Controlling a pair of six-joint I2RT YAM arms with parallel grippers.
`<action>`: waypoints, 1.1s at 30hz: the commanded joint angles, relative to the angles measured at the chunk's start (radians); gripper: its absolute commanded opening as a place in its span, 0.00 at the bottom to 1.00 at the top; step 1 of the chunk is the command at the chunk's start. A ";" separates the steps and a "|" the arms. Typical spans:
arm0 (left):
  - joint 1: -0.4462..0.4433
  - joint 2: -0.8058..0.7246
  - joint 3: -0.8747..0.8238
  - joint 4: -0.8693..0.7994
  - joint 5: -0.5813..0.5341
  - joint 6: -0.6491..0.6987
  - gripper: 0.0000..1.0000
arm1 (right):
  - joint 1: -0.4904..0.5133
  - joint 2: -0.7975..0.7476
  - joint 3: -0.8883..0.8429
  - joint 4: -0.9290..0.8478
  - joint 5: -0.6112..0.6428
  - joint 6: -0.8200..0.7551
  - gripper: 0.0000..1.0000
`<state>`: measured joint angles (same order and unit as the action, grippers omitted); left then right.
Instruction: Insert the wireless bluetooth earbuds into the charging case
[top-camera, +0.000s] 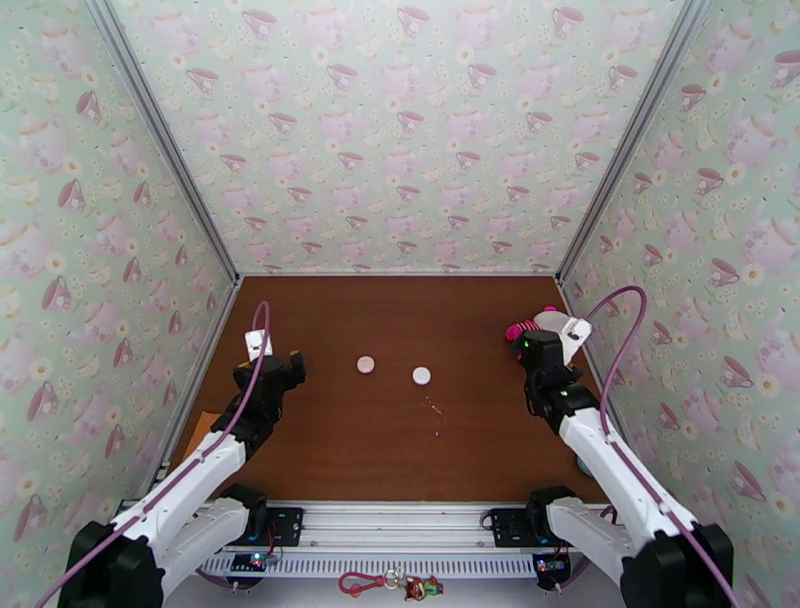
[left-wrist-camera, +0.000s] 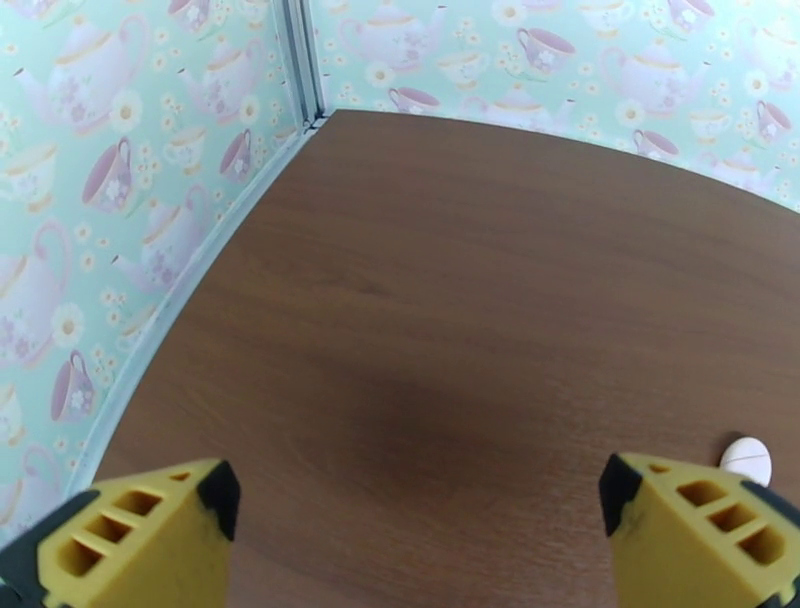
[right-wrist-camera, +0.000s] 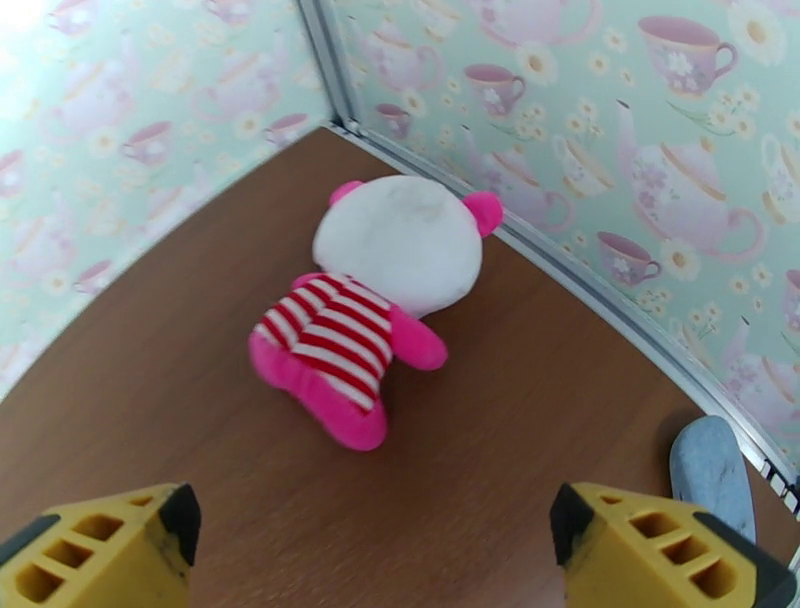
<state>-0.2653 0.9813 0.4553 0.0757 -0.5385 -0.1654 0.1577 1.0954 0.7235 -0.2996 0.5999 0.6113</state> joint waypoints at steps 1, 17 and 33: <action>0.043 0.060 -0.042 0.246 -0.001 0.101 1.00 | -0.017 0.016 -0.038 0.144 -0.027 -0.030 0.99; 0.190 0.525 -0.024 0.698 0.231 0.197 1.00 | -0.075 0.042 -0.113 0.318 0.008 -0.105 0.98; 0.166 0.579 -0.099 0.901 0.178 0.215 1.00 | -0.080 0.192 -0.330 0.950 -0.038 -0.418 0.99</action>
<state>-0.0906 1.5497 0.3645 0.8883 -0.2970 0.0349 0.0826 1.2423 0.4278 0.4252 0.5884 0.2703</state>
